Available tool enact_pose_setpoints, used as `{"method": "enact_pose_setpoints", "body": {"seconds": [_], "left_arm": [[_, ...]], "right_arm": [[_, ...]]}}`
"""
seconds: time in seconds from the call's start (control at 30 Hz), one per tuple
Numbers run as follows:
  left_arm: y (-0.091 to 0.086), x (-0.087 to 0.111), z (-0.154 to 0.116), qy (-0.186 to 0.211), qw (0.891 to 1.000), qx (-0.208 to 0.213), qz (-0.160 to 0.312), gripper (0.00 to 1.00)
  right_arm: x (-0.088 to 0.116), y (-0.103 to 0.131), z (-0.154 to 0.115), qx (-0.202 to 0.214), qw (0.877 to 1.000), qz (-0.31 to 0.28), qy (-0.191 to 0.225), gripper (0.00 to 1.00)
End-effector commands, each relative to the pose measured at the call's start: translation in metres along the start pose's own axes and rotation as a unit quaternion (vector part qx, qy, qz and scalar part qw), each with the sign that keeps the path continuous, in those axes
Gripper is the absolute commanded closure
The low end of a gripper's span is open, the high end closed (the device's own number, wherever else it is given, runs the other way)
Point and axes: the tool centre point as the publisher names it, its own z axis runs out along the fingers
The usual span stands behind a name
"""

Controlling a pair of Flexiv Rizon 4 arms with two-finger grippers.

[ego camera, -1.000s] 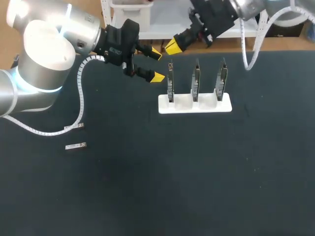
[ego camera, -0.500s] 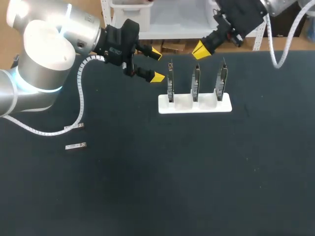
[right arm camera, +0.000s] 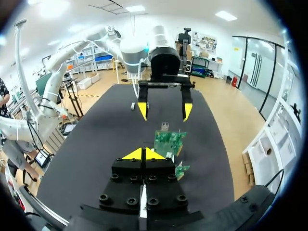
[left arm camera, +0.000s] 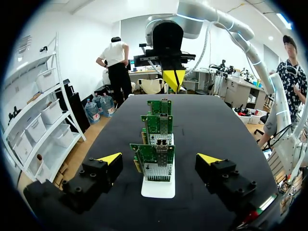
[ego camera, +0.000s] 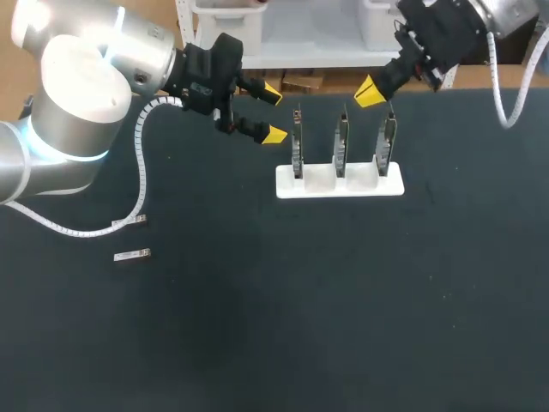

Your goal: Pick up the optical module with the left hand, and insert it into the network port with the right hand.

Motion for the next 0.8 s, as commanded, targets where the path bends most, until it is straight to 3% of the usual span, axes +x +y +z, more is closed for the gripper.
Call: {"method": "enact_pose_setpoints", "body": {"seconds": [0.03,0.33,0.8], "left_arm": [[0.002,-0.001,0.001,0.003,1.0,0.002,-0.001,0.0],[0.002,-0.001,0.001,0.003,1.0,0.002,-0.001,0.0],[0.002,-0.001,0.001,0.003,1.0,0.002,-0.001,0.0]], "right_arm": [[0.004,0.005,0.002,0.02,1.0,0.0,0.003,1.0],[0.01,-0.002,-0.005,0.057,0.998,0.003,-0.008,1.0],[0.023,-0.013,-0.002,0.06,0.998,0.017,-0.017,1.0]]}}
